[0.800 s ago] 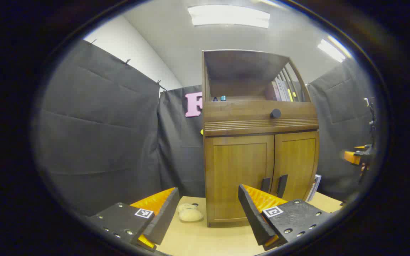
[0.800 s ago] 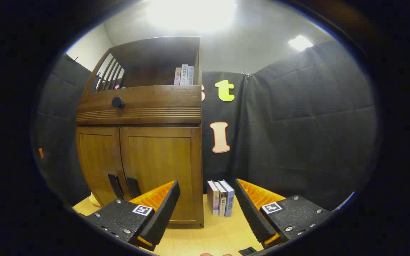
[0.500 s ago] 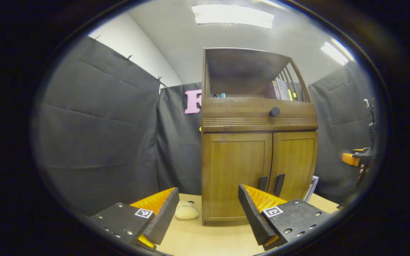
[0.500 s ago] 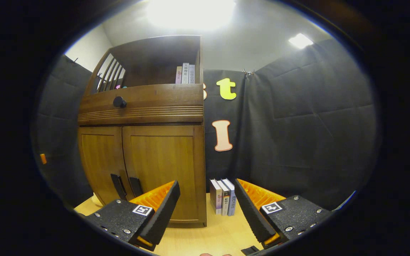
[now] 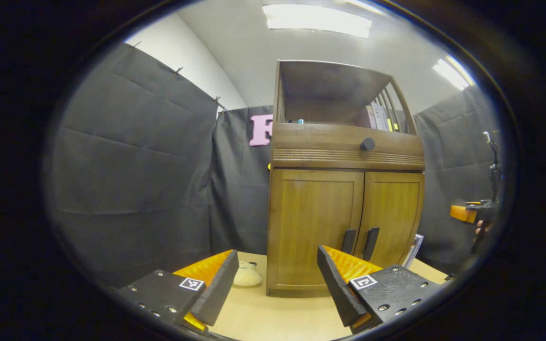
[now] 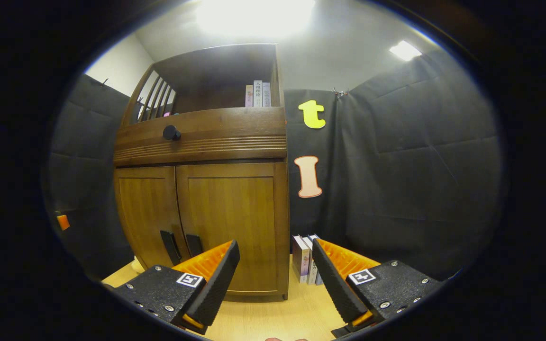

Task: Open the right door of the double-door shoe cabinet with the right hand, and open the left door with the left hand.

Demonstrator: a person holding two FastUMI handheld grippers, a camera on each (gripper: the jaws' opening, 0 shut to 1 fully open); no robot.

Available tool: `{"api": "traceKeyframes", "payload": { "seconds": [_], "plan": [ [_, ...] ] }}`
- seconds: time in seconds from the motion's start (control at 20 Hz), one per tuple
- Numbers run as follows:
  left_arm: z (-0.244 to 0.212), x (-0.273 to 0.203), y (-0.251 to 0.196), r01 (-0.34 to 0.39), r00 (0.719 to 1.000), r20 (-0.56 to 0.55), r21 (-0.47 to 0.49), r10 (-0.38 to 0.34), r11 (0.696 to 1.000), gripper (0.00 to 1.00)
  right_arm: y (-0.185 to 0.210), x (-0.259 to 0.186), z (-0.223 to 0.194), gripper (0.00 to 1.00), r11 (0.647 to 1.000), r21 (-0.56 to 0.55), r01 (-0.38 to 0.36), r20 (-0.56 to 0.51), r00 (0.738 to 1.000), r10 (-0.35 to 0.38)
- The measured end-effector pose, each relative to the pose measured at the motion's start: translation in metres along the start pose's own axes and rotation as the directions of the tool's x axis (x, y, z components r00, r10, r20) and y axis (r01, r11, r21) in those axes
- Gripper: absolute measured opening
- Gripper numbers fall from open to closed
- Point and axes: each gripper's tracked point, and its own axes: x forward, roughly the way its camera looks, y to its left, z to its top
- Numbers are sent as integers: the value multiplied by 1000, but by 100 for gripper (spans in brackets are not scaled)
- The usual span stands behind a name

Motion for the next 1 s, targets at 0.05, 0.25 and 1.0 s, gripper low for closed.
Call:
{"api": "traceKeyframes", "payload": {
  "seconds": [0.05,0.25,1.0],
  "plan": [
    [-3,1,2,-2,1000,-4,-11,1,1000,95,2,1,-2,95,1000,-6,-4,-3,1000,4],
    [-12,0,6,-13,1000,-9,-33,13,999,100,11,4,-7,95,999,-4,-33,-25,999,32],
    [-52,0,9,-120,988,-99,-22,117,993,95,121,72,-13,96,969,-44,-244,-44,969,243]
  ]
}}
